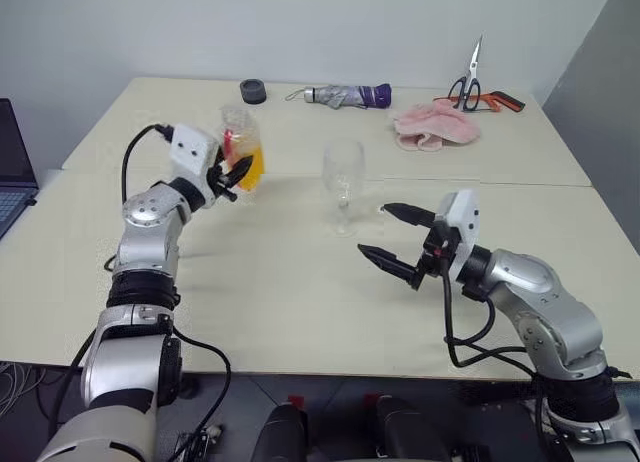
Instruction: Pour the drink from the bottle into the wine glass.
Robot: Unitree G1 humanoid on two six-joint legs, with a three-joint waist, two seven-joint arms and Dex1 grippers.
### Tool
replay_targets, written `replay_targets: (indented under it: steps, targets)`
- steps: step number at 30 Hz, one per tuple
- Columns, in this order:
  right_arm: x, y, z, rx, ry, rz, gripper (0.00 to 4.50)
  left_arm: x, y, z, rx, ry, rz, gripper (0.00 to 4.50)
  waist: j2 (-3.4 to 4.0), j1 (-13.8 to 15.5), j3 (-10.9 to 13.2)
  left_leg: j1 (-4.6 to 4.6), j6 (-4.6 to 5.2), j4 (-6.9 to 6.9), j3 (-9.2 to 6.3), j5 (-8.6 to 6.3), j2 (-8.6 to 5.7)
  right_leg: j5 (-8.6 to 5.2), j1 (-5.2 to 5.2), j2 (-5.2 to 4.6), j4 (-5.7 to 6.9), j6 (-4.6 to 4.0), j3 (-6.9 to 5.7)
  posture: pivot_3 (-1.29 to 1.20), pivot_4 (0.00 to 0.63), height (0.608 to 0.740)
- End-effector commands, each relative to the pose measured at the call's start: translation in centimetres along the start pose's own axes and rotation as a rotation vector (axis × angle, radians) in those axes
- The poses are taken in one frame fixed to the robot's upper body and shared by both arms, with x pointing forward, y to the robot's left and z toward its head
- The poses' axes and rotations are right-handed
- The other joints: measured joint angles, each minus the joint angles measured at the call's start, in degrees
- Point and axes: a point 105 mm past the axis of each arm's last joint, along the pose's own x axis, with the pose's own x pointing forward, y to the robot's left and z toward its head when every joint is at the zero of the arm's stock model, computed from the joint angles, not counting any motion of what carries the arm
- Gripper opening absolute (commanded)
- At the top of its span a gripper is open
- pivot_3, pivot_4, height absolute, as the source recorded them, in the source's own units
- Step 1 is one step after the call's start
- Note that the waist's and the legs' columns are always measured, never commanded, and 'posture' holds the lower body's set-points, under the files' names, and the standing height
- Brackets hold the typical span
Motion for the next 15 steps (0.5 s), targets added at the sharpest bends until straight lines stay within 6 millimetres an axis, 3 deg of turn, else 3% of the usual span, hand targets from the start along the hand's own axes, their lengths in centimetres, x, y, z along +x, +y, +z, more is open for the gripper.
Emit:
replay_targets:
  steps: [1, 7, 15]
  targets:
    - [-0.3, -0.1, 1.9, -0.043, -0.053, -0.015, 4.5, 0.7, -0.4, 3.6, 0.115, -0.088, -0.005, 1.67, 0.0, 0.0, 0.0, 0.0, 0.0, 0.0, 0.0, 0.0, -0.01, 0.0, 0.0, 0.0, 0.0, 0.0, 0.0, 0.0, 0.15, 0.74]
    - [0.7, -1.4, 3.1, -0.092, -0.124, -0.129, 4.5, 2.2, -2.2, 6.4, 0.317, -0.131, -0.054, 1.67, 0.0, -0.1, 0.0, 0.02, 0.0, -0.01, 0.03, 0.0, -0.01, 0.0, 0.0, 0.06, 0.01, 0.0, 0.01, 0.0, 0.15, 0.74]
    - [1.9, -2.0, 3.4, -0.14, -0.157, -0.17, 4.5, 3.4, -2.8, 7.0, 0.499, -0.146, -0.103, 1.67, 0.0, -0.1, 0.0, 0.01, 0.01, -0.02, 0.08, 0.0, -0.07, 0.0, -0.01, 0.03, -0.01, 0.0, 0.04, 0.0, 0.15, 0.74]
